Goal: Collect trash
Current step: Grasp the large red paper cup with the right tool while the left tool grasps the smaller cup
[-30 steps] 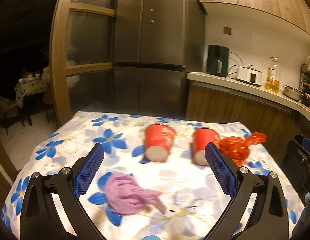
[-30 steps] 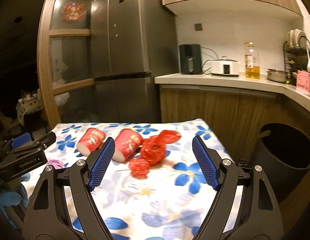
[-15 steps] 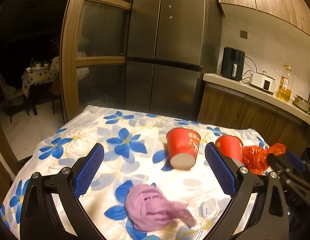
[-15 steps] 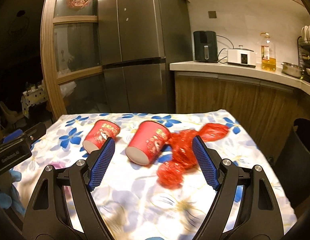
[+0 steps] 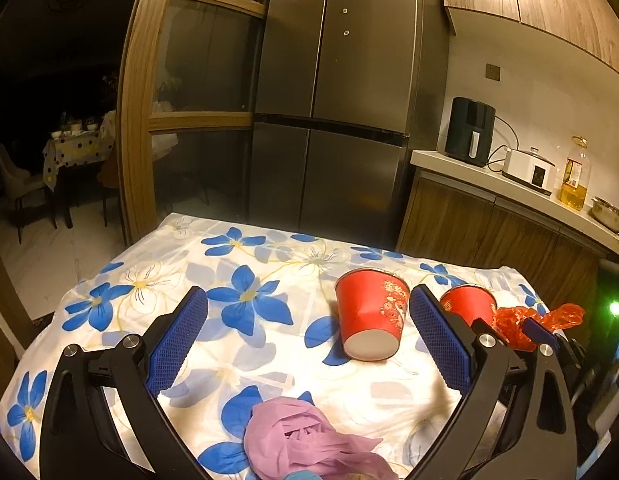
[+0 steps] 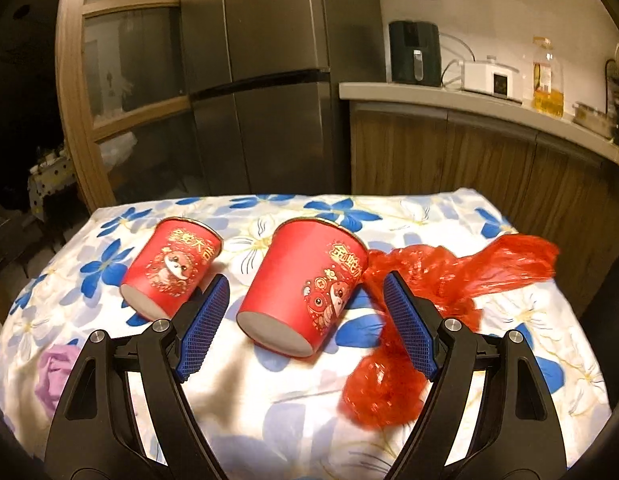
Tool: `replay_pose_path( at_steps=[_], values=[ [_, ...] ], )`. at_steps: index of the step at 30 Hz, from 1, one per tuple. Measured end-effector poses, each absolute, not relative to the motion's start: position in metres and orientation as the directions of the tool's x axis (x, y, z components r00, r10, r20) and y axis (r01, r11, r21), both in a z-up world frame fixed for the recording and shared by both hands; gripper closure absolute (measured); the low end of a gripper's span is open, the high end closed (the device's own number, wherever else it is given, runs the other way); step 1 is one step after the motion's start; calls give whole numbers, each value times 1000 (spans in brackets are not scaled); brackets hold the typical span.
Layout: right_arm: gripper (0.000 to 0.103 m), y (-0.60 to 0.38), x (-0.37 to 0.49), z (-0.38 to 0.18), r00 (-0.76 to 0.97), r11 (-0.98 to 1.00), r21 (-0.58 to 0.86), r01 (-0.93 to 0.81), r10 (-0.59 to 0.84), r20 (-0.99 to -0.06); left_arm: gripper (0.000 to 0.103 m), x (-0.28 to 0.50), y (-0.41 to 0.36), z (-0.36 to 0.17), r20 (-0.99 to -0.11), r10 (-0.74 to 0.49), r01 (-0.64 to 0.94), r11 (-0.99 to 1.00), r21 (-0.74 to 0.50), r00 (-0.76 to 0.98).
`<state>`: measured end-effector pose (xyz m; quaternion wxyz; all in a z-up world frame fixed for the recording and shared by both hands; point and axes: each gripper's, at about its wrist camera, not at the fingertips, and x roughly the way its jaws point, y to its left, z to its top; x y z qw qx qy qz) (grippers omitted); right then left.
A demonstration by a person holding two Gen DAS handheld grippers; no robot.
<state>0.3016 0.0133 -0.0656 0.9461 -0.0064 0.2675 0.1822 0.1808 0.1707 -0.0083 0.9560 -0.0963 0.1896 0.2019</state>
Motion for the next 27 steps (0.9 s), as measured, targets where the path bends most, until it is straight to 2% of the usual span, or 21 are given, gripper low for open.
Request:
replay_pose_path(
  at_steps=[4, 6, 8, 15, 27],
  values=[
    [30, 21, 311, -70, 776, 933, 85, -349, 338, -532, 7, 181, 172, -12, -408, 348, -422, 901, -105, 844],
    [38, 26, 316, -74, 764, 933, 85, -349, 336, -551, 7, 181, 173, -12, -408, 350, -423, 900, -103, 843],
    [43, 28, 321, -77, 750, 932, 86, -352, 336, -570, 7, 181, 173, -14, -411, 348, -423, 900, -104, 843],
    [50, 27, 317, -77, 744, 921, 96, -376, 362, -561, 7, 178, 169, -15, -414, 347, -417, 904, -92, 842],
    [51, 7, 282, -60, 774, 906, 110, -408, 407, -485, 7, 179, 171, -13, -415, 339, -410, 907, -94, 844]
  ],
)
